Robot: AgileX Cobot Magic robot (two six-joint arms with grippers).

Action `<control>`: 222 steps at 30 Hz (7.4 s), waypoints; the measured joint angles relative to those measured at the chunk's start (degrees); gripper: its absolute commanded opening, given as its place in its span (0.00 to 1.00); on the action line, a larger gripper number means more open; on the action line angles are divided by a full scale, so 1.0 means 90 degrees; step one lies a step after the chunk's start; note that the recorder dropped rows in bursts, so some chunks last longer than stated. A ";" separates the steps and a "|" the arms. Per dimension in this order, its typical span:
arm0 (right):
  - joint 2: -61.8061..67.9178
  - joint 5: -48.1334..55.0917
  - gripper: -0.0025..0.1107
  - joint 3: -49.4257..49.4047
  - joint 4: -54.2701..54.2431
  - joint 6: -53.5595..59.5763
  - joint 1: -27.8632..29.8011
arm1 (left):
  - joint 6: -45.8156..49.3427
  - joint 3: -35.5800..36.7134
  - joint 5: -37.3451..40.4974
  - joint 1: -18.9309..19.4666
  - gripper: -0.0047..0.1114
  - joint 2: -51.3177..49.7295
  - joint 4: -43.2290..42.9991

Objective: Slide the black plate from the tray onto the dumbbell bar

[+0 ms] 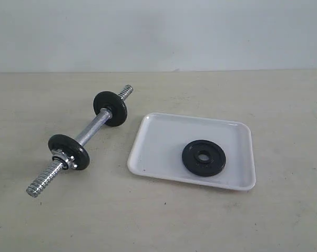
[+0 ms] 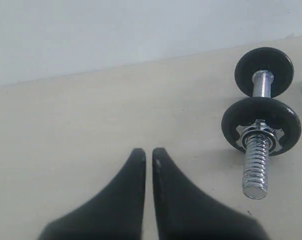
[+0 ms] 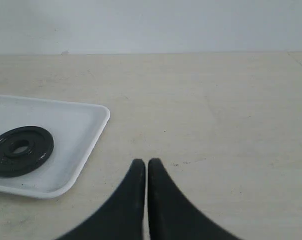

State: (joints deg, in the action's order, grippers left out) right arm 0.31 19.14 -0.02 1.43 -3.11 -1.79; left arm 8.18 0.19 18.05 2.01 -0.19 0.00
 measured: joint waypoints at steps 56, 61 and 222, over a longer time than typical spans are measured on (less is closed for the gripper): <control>0.0027 -0.4164 0.02 0.1030 0.0988 -0.2011 0.0000 | -0.3952 -0.0838 -0.4829 0.0000 0.08 -0.0022 -0.2324; 0.1039 -0.0529 0.02 0.2546 0.1466 -0.1582 0.0000 | -0.6054 -0.1752 -0.3289 0.0000 0.08 -0.0808 -0.4836; 1.1234 -0.1167 0.42 0.6077 -0.1811 0.4336 -0.2083 | -1.1160 -0.7243 -0.3840 -0.1628 0.58 -1.3252 -1.1112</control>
State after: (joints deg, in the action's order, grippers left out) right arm 101.41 8.64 54.67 -14.87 35.92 -20.53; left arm -92.27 -65.00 -16.51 -12.64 -119.46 -100.01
